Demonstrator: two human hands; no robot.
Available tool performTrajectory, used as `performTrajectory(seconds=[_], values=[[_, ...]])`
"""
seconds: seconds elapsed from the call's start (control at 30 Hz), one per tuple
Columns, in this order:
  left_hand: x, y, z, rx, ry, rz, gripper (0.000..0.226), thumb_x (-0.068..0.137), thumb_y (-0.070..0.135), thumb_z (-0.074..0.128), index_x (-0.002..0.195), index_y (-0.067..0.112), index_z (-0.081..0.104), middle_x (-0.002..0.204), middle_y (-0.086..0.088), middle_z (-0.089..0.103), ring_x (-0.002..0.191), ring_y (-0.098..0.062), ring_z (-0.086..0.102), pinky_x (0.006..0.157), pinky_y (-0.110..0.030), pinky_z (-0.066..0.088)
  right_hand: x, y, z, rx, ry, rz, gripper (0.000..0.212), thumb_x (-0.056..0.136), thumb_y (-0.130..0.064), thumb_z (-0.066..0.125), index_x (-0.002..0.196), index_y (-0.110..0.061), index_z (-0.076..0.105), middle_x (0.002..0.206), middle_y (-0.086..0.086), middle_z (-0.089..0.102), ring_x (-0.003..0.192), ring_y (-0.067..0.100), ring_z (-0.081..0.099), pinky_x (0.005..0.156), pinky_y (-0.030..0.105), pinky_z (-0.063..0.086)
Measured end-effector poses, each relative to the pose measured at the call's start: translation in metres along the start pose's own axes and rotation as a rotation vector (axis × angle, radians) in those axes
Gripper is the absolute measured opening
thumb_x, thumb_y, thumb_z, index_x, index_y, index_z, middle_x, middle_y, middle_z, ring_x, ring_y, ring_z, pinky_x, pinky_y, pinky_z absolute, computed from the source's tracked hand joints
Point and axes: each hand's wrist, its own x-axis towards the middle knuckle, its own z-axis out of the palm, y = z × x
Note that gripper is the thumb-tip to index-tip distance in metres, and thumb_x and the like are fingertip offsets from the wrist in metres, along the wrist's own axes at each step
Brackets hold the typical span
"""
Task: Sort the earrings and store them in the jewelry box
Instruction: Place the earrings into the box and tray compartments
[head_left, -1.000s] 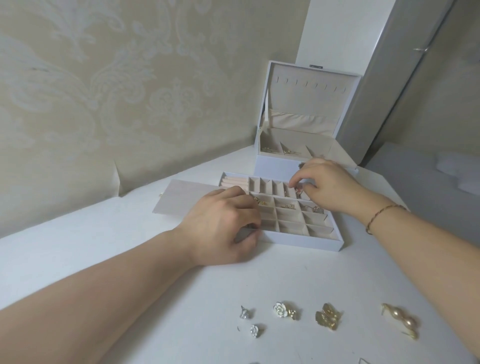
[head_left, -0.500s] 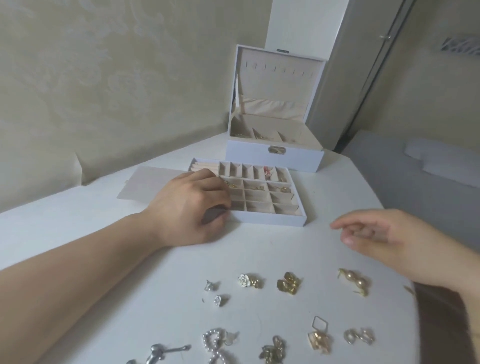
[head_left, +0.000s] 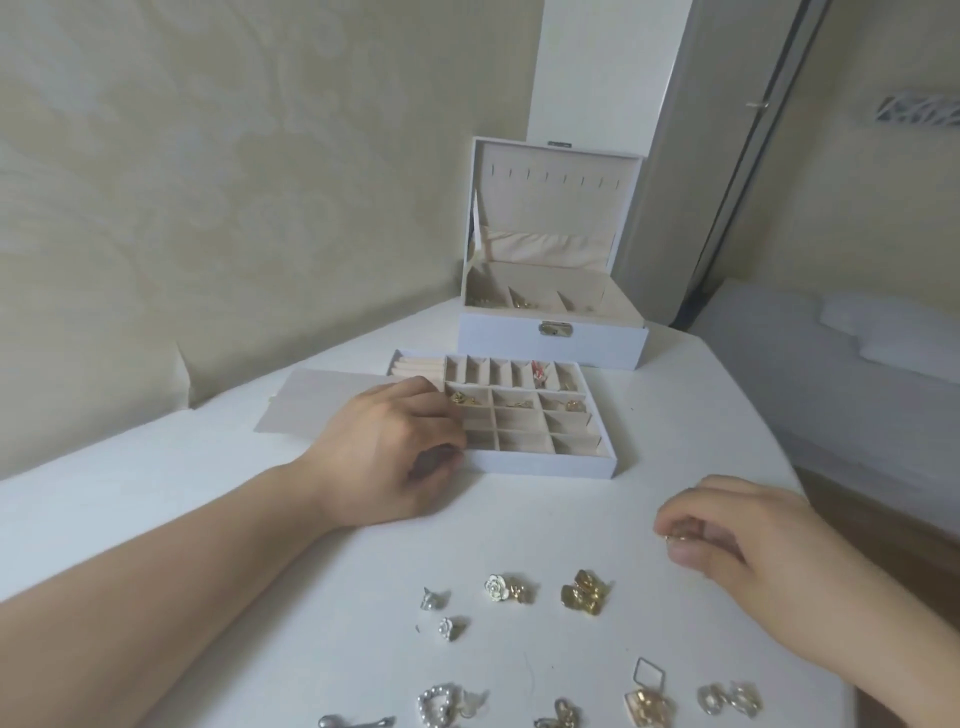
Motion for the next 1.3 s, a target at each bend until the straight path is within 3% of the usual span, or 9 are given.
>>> performTrajectory(seconds=[0.17, 0.27, 0.43, 0.53, 0.83, 0.93, 1.13, 1.23, 1.3], values=[[0.0, -0.002, 0.002, -0.014, -0.004, 0.007, 0.009, 0.078, 0.022, 0.063, 0.084, 0.019, 0.069, 0.092, 0.007, 0.067, 0.086, -0.022, 0.058, 0.071, -0.035, 0.052, 0.07, -0.03, -0.018, 0.087, 0.182, -0.101, 0.032, 0.082, -0.008, 0.073, 0.075, -0.038, 0.067, 0.08, -0.013, 0.066, 0.081, 0.0, 0.06, 0.069, 0.009, 0.044], [0.0, -0.003, 0.003, -0.025, 0.005, 0.007, 0.008, 0.077, 0.02, 0.064, 0.083, 0.019, 0.069, 0.091, 0.007, 0.067, 0.086, -0.022, 0.058, 0.07, -0.035, 0.052, 0.131, -0.056, -0.018, 0.113, 0.233, -0.087, 0.008, 0.083, -0.015, 0.073, 0.08, -0.023, 0.074, 0.076, -0.01, 0.069, 0.066, -0.006, 0.058, 0.063, 0.0, 0.037], [0.0, -0.004, 0.003, -0.03, 0.006, 0.011, 0.008, 0.076, 0.02, 0.065, 0.083, 0.019, 0.068, 0.089, 0.007, 0.067, 0.085, -0.022, 0.057, 0.07, -0.035, 0.051, 0.204, -0.078, 0.003, 0.134, 0.106, 0.064, 0.013, 0.083, -0.022, 0.073, 0.072, -0.016, 0.072, 0.057, 0.001, 0.066, 0.048, 0.007, 0.056, 0.05, 0.017, 0.043], [0.001, -0.004, 0.004, -0.029, 0.011, 0.005, 0.008, 0.077, 0.021, 0.065, 0.083, 0.019, 0.069, 0.089, 0.007, 0.067, 0.086, -0.021, 0.056, 0.07, -0.035, 0.051, 0.221, -0.078, 0.015, 0.088, 0.078, 0.1, 0.011, 0.081, -0.021, 0.076, 0.076, -0.011, 0.073, 0.062, -0.001, 0.061, 0.058, 0.008, 0.054, 0.066, 0.025, 0.053], [0.001, -0.003, 0.004, -0.026, 0.014, -0.005, 0.009, 0.076, 0.022, 0.065, 0.083, 0.019, 0.069, 0.089, 0.007, 0.067, 0.087, -0.019, 0.055, 0.072, -0.032, 0.05, 0.226, -0.073, 0.016, 0.05, 0.071, 0.042, 0.019, 0.09, -0.006, 0.058, 0.083, -0.016, 0.073, 0.08, -0.004, 0.065, 0.064, 0.009, 0.06, 0.052, 0.015, 0.045], [0.0, -0.003, 0.005, -0.026, 0.008, -0.009, 0.009, 0.076, 0.021, 0.065, 0.083, 0.019, 0.069, 0.089, 0.007, 0.067, 0.087, -0.019, 0.055, 0.072, -0.033, 0.051, 0.221, -0.07, 0.016, -0.021, 0.039, -0.047, 0.019, 0.085, -0.009, 0.063, 0.085, -0.021, 0.076, 0.077, -0.015, 0.064, 0.068, -0.002, 0.055, 0.068, 0.019, 0.051], [0.001, -0.002, 0.004, -0.017, 0.007, -0.013, 0.01, 0.076, 0.02, 0.066, 0.084, 0.018, 0.07, 0.089, 0.006, 0.067, 0.086, -0.021, 0.057, 0.071, -0.033, 0.051, 0.204, -0.058, 0.024, -0.094, 0.086, -0.167, 0.015, 0.086, -0.023, 0.067, 0.079, -0.035, 0.072, 0.094, -0.012, 0.069, 0.108, 0.012, 0.054, 0.093, 0.033, 0.046], [0.0, -0.002, 0.003, -0.012, 0.003, -0.01, 0.011, 0.076, 0.022, 0.064, 0.085, 0.018, 0.07, 0.089, 0.006, 0.067, 0.087, -0.022, 0.058, 0.07, -0.033, 0.051, 0.164, -0.06, 0.013, 0.072, 0.175, -0.243, 0.017, 0.085, -0.02, 0.07, 0.081, -0.036, 0.07, 0.092, -0.011, 0.07, 0.091, 0.007, 0.058, 0.082, 0.024, 0.047], [0.001, -0.002, 0.003, -0.006, -0.003, -0.006, 0.011, 0.076, 0.023, 0.065, 0.085, 0.018, 0.07, 0.09, 0.006, 0.067, 0.087, -0.023, 0.058, 0.071, -0.033, 0.051, 0.119, -0.057, 0.0, 0.189, -0.016, -0.28, 0.016, 0.086, -0.016, 0.071, 0.09, -0.031, 0.073, 0.088, -0.012, 0.07, 0.076, 0.001, 0.06, 0.068, 0.013, 0.044]])
